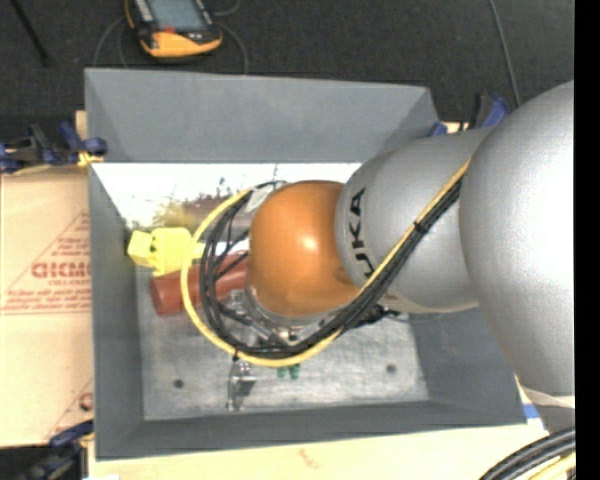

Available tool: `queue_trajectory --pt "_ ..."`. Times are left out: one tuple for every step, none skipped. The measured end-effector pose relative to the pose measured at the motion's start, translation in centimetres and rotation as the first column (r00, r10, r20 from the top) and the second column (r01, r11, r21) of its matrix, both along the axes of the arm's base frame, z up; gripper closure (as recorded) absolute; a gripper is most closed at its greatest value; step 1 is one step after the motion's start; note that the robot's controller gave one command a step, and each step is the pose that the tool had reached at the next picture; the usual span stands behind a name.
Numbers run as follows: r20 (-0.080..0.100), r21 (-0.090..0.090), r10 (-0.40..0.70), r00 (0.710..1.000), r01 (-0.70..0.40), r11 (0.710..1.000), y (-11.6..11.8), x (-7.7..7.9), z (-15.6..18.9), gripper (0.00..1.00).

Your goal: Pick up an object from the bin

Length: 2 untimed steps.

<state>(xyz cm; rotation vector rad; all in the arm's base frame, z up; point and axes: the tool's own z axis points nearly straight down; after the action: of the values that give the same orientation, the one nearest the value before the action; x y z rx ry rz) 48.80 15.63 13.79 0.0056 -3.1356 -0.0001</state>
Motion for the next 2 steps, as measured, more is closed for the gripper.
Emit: queue_trajectory --pt "0.008 0.002 -0.003 1.000 0.003 1.000 0.0 0.2 0.4 0.00" --pt "0.013 0.003 -0.064 0.998 0.064 0.998 1.8 4.2 -2.1 0.00"
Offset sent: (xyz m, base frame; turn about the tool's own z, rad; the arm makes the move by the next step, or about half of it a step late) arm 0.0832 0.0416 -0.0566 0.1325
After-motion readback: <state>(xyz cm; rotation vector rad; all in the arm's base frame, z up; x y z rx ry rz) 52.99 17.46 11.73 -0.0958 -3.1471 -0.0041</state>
